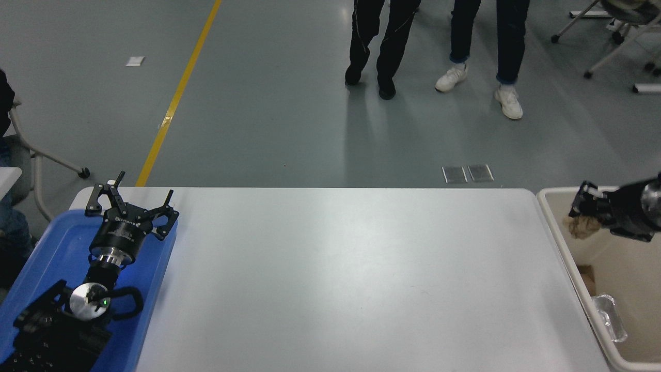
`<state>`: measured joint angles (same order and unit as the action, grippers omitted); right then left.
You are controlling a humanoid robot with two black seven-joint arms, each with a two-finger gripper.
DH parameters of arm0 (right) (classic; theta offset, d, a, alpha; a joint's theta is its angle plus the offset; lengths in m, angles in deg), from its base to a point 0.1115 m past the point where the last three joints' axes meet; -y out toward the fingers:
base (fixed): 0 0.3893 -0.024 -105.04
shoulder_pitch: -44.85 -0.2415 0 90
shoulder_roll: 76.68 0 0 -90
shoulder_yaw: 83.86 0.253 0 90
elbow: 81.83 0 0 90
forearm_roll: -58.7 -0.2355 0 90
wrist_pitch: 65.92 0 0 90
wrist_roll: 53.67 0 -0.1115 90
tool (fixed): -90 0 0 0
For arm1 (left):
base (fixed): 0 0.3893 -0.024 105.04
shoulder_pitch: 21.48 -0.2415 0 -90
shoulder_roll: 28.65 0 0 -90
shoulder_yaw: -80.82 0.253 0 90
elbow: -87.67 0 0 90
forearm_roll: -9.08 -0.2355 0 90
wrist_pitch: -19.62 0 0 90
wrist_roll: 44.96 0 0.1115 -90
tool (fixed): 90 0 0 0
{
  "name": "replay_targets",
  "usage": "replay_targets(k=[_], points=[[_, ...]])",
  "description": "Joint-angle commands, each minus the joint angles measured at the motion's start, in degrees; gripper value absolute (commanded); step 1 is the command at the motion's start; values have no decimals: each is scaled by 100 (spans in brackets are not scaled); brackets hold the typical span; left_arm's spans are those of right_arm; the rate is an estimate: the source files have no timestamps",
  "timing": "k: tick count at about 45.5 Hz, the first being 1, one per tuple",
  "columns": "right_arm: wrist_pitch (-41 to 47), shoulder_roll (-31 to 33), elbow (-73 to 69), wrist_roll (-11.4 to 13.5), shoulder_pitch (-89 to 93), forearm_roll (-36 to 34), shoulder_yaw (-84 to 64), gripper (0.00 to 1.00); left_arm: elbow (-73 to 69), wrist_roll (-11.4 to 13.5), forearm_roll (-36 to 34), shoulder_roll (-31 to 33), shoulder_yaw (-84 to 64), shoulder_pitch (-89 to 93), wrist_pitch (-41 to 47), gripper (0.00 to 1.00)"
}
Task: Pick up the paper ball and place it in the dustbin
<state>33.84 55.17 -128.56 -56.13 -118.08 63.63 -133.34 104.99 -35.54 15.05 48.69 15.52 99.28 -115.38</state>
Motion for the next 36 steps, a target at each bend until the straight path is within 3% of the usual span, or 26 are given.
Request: replay_targets(k=[1,14,28,31,32,33,34,36], points=[[-633,-326,1832,9,2071,7,1397,0,-1,-2,0,1,0,0,0,99],[-888,-1486,3881,26,3461,-282,1881,0,-1,7,0,1,0,0,0,99],[-1037,-1636,3925,18,3593,-626,1881,0,-1,7,0,1,0,0,0,99],[-1029,-1627,3925,18,3593,-634,1881,21,-1,7,0,-8,0,0,0,99],[-1029,-1618,3925,18,3593,-634,1872,38,-1,7,0,1,0,0,0,99],[-1029,-1618,3925,9,3593,-634,1872,64,-1,7,0,-8,0,0,0,99],[-1046,-1618,3925,0,3585,-634,1872,99,-1,7,0,-8,0,0,0,99],[-976,-1610,3881,0,3558,-652,1881,100,-1,7,0,1,0,0,0,99]])
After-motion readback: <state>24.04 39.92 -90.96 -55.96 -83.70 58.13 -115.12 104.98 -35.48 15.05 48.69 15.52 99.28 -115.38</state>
